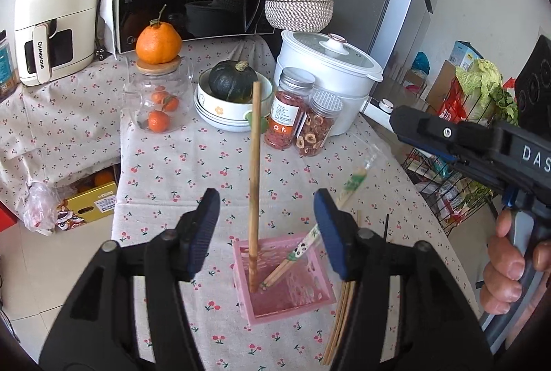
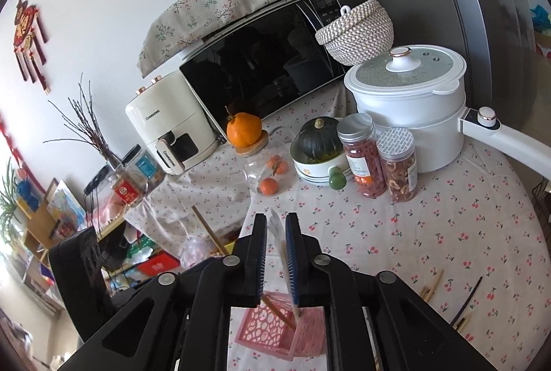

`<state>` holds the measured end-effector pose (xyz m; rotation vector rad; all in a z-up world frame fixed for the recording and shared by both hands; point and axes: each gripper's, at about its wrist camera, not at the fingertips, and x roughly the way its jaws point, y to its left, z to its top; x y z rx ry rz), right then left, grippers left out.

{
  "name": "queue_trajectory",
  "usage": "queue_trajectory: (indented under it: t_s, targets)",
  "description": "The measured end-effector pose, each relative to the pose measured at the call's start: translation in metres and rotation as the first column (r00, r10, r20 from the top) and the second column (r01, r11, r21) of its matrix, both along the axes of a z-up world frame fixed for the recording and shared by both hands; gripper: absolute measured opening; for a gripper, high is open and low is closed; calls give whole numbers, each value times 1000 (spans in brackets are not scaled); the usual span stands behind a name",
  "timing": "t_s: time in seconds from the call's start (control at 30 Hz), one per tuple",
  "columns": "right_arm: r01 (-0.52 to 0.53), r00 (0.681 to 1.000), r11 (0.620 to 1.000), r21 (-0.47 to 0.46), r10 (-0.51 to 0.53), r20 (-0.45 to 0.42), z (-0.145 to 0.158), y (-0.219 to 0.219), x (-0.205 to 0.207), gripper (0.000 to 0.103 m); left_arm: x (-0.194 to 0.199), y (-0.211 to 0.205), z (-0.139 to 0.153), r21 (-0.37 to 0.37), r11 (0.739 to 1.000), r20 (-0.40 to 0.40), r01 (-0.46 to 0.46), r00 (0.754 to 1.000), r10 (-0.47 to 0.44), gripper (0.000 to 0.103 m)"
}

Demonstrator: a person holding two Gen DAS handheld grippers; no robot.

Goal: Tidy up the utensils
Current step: 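Drop the chopstick into the basket with the left gripper while the right inserts the wrapped chopsticks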

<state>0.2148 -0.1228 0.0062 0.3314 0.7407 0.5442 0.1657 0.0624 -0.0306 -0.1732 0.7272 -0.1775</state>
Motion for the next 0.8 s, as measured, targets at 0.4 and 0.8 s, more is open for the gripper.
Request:
queue_trajectory:
  t_s: [0.4, 0.8]
  targets:
    - [129, 991, 991, -31, -129, -22, 7, -56, -23, 78, -28, -6, 8, 9, 1000, -49, -28, 998, 28, 90]
    - [173, 969, 953, -250, -210, -130, -34, -106, -49, 86, -60, -37, -9, 68, 995, -164, 75, 984, -63, 95]
